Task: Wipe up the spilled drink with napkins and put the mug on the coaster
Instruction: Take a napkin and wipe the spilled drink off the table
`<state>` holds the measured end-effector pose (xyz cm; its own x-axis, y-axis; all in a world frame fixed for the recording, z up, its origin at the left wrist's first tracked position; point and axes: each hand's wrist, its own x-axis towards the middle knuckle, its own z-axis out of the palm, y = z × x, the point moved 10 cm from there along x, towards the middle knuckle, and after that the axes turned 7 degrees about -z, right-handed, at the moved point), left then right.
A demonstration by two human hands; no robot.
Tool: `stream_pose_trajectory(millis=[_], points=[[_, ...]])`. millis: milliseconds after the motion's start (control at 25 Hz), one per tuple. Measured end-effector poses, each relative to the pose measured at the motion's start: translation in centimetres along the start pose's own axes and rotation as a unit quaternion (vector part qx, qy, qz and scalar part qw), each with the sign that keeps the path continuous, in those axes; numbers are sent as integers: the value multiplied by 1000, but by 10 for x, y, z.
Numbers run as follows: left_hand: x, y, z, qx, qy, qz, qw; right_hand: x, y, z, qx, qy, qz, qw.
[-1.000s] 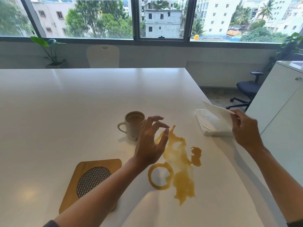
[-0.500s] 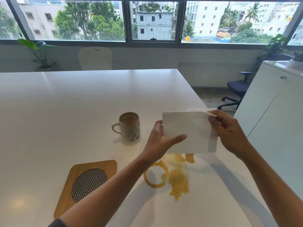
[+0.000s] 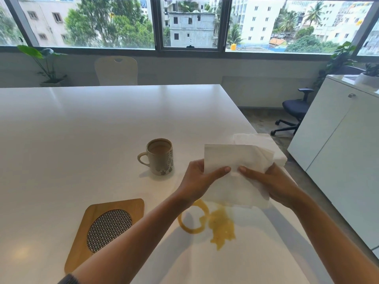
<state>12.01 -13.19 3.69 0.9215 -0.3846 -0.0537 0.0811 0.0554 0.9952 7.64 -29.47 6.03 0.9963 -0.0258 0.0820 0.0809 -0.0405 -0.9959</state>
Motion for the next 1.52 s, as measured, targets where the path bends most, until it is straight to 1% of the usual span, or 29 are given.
stream_pose_trajectory(millis=[80,120,160,240,280,320,360,400,440,560,640,720,800,880,1040,1280,1440,1520], points=[[-1,4,-16,40,42,20,998,-1,-10,-16,-53,32,-28,998],[-1,3,-26,68,62,23,995,-4,-19,-29,-113,65,-44,991],[-1,2,-36,100,80,20,992,-7,-29,-45,-201,101,-60,973],[-3,-4,-56,168,106,3,980,-16,-45,-73,-377,165,-74,909],[-5,-8,-63,200,114,-6,973,-20,-51,-81,-432,188,-82,878],[-8,-11,-70,229,120,-14,966,-26,-57,-82,-473,204,-105,851],[-10,-16,-76,257,127,-23,958,-31,-59,-76,-506,204,-126,828],[-12,-21,-82,285,134,-33,949,-34,-54,-69,-533,196,-130,812],[-12,-26,-87,310,141,-45,939,-33,-40,-62,-545,178,-122,811],[-17,-41,-93,369,142,-83,915,-25,21,-37,-544,88,-45,833],[-20,-44,-91,392,137,-96,905,-19,62,-23,-543,17,7,840],[-21,-42,-91,403,135,-100,899,-12,84,-17,-519,-22,46,853],[-22,-39,-93,419,135,-102,892,-7,91,-11,-482,-27,74,872],[-21,-38,-97,430,132,-112,886,-2,91,-3,-463,-28,86,882],[-21,-37,-98,443,117,-128,880,2,90,15,-419,-41,75,904],[-19,-35,-94,449,94,-143,877,-5,96,34,-422,-88,75,899],[-18,-35,-94,453,80,-157,874,-17,76,56,-405,-92,46,908],[-18,-35,-93,456,75,-159,872,-24,69,68,-385,-97,45,917]])
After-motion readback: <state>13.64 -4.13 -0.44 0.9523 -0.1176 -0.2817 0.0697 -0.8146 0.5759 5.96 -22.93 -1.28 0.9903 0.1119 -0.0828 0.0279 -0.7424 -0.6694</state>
